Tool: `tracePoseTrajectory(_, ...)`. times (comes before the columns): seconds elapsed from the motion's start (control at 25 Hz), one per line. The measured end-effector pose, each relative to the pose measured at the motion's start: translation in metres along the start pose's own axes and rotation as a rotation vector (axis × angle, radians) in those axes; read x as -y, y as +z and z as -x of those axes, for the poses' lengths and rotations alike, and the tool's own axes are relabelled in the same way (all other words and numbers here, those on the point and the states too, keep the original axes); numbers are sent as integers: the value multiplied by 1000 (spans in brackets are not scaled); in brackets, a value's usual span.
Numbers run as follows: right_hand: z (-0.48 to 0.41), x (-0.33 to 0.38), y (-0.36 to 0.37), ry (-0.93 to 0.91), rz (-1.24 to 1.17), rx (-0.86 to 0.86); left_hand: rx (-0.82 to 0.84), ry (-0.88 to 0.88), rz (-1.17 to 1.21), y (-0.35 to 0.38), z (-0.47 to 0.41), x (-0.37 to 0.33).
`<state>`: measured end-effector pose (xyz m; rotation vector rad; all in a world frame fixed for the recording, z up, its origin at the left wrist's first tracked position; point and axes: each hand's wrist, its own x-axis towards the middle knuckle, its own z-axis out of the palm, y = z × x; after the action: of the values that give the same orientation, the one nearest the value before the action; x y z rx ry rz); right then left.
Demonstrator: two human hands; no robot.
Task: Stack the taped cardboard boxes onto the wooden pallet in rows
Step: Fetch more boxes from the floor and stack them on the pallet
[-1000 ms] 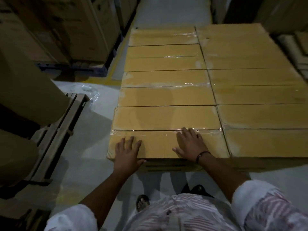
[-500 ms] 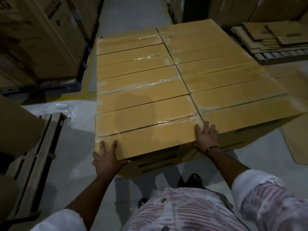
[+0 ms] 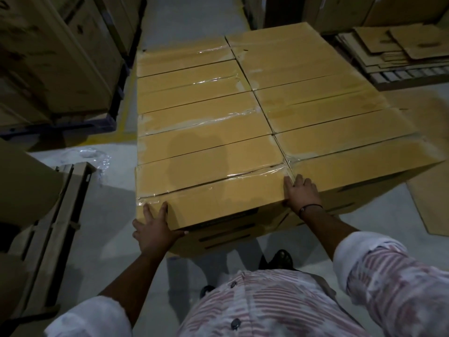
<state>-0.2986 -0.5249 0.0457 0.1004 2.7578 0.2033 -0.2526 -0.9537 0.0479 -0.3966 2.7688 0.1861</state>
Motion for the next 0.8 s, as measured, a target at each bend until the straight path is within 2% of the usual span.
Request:
tracePoseTrajectory(0.16,-1,2,0,8,10,9,51,-7,0,-2,-3,-5)
tracePoseTrajectory(0.36,11,3,12,24,-94,-28,50,10,21,1,-1,1)
tracePoseTrajectory(0.8,14,2,14,25,-12,-39,76,57,-71,8,-1,8)
